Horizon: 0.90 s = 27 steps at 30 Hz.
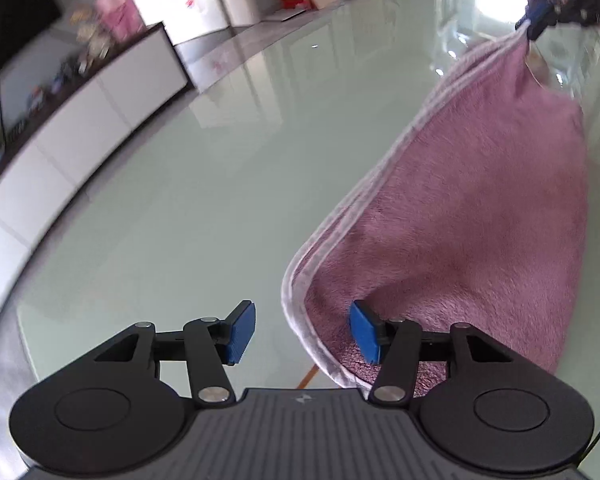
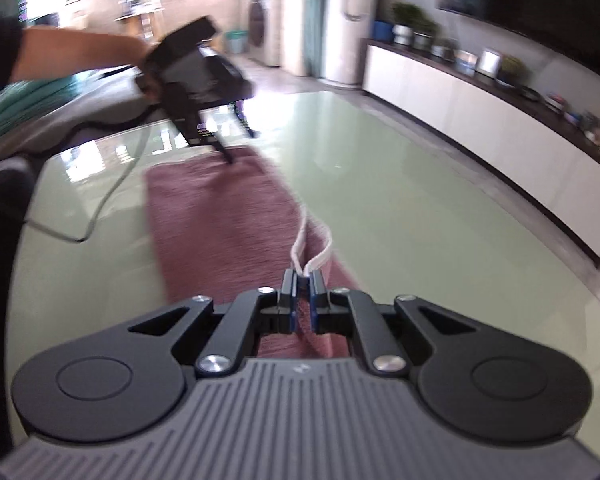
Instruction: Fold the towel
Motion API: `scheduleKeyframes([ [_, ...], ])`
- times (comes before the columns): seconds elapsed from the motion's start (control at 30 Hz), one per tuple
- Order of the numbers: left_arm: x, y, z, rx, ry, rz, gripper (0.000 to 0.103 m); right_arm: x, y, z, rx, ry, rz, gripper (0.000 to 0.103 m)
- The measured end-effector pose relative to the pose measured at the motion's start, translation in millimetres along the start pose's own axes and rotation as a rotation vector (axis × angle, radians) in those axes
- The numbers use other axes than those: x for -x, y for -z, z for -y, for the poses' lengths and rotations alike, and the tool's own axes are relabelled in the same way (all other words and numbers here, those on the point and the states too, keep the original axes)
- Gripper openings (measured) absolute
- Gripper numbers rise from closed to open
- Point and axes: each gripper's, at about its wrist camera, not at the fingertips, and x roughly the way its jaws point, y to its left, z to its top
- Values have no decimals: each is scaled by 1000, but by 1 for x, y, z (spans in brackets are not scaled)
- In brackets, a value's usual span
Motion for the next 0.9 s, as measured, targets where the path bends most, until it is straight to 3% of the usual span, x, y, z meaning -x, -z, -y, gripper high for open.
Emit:
scheduleKeyframes([
  [0.3,-3,-28,21,-113,18,39,56,-5,-2,-39,121,-113,-48,6],
  [0.5,-27,-57,43,-237,44,24,56,3,-5,-47,131,-121,-30,6],
  [0.67,-36,-69,43,-252,68,23,56,10,-6,-44,127,-112,-17,6],
  [0.9,-44,-76,30,-222,162,-12,56,21,-8,-35,81,-88,27,6],
])
